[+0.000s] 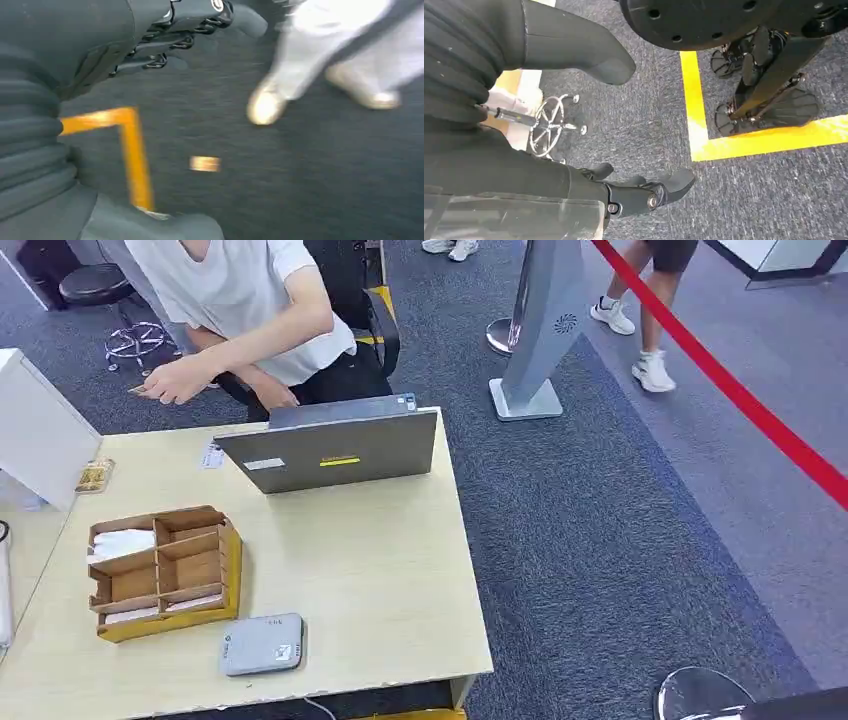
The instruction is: Pass the card to the sensor for recognition and then transmit it.
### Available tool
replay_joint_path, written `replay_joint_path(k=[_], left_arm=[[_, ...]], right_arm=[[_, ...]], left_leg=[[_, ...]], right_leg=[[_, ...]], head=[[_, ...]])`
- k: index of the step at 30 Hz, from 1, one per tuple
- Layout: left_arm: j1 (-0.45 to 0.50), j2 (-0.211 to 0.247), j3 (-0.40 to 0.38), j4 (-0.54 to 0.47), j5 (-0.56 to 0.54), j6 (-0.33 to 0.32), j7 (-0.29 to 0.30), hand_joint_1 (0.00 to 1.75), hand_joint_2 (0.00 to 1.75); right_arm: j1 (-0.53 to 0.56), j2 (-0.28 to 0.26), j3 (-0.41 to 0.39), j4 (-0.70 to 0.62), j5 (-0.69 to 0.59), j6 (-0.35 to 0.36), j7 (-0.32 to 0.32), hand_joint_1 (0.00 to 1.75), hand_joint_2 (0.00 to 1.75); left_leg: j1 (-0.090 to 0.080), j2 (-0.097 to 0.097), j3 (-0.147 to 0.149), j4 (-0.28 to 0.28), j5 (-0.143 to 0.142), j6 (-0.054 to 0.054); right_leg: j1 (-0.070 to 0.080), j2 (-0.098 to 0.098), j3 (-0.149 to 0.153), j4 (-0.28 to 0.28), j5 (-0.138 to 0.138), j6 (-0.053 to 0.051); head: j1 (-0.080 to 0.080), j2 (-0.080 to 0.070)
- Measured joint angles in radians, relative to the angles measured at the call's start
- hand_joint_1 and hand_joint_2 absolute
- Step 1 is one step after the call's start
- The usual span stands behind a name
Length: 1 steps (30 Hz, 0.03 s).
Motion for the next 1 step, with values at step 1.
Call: replay_joint_path(k=[1], left_arm=[[-0.001, -0.009, -0.001, 0.042, -0.026, -0.011, 0.000, 0.00, 1.75]], right_arm=[[-0.002, 0.000, 0.000, 0.001, 0.006, -0.007, 0.004, 0.00, 1.75]], left_leg=[[0.000, 0.000, 0.000, 0.000, 0.000, 0.000]], right_leg=[[0.000, 0.000, 0.000, 0.000, 0.000, 0.000]], head=[[-0.001, 0.000]])
